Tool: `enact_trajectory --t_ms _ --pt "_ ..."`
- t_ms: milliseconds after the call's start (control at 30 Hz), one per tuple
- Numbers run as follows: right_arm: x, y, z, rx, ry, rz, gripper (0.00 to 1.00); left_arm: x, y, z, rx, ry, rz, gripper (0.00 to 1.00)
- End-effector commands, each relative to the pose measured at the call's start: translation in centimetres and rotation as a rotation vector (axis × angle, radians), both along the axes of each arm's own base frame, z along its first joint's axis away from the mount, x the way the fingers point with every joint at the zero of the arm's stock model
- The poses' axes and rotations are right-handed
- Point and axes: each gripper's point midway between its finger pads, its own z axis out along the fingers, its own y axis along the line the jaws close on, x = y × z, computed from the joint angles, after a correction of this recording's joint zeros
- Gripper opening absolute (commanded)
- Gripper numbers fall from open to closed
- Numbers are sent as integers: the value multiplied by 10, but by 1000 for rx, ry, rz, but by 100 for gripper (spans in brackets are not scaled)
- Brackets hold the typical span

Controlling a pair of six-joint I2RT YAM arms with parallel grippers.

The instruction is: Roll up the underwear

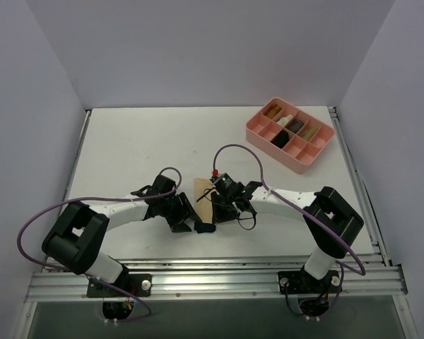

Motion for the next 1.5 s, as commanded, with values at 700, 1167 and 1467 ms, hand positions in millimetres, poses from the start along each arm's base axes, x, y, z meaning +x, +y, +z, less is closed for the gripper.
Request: enact_trajectory --t_ms 700,1167,1467 --pt "-3 -22 22 -47 -78 -9 18 -18 2 -36 92 92 104 49" --pt "25 1 59 -17 -372 202 34 3 1 -18 82 106 26 2" --pt "16 31 63 -34 -565 430 51 23 18 14 14 161 24 2"
